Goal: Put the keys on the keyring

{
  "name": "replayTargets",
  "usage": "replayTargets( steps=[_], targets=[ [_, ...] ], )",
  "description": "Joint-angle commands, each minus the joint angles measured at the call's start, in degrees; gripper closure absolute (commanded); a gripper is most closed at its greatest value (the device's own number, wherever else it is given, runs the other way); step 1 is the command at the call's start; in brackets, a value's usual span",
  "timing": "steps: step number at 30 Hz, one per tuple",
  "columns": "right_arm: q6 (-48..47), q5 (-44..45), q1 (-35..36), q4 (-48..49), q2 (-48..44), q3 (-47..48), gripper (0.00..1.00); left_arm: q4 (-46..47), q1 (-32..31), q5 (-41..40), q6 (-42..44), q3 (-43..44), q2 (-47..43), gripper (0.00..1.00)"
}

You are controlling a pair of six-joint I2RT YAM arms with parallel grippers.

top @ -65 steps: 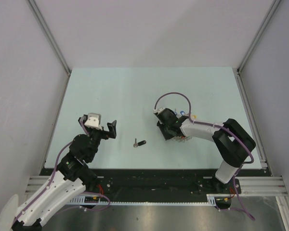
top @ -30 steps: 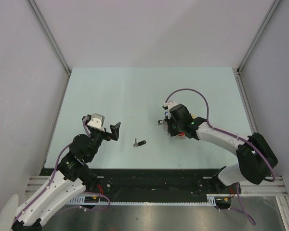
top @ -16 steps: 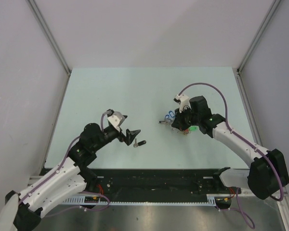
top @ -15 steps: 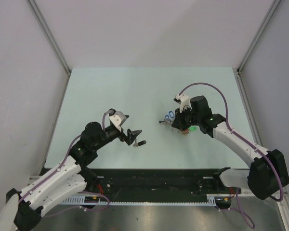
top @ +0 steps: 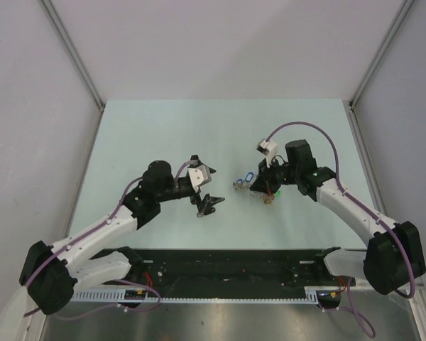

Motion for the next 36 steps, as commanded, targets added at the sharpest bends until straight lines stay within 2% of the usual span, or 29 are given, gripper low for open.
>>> replayTargets(
  steps=[1, 5, 14, 17, 21, 33, 36],
  targets=[
    [-1.6, -4.6, -0.7, 2.3, -1.0, 1.4, 1.00, 3.4, 0.3, 9.8, 4.8, 5.3, 5.7, 0.02],
    [-1.6, -5.5, -0.7, 2.2, -0.6, 1.5, 1.00, 4.4, 0.3, 12.8, 5.2, 8.0, 11.7, 0.10],
    [-1.5, -6.8, 0.0, 2.7, -1.7, 1.5, 1.00, 5.5, 0.3, 17.2, 3.7, 10.7, 20.9, 0.20],
    [-1.3, -7.2, 0.1, 3.0, -2.3, 1.5, 1.00, 4.5, 0.3, 20.0, 3.3, 12.8, 24.7, 0.28],
    [-1.3, -7.3, 0.2, 3.0, -2.9, 1.4, 1.00, 1.4, 0.3, 21.4, 3.7, 17.1, 29.5, 0.30],
    [-1.3, -7.2, 0.2, 3.0, -3.9, 1.5, 1.00, -1.0, -0.1, 21.1, 8.2, 20.6, 37.5, 0.34],
    [-1.2, -7.3, 0.2, 3.2, -4.1, 1.5, 1.00, -1.0, -0.3, 21.3, 8.5, 20.8, 38.0, 0.41]
  ],
)
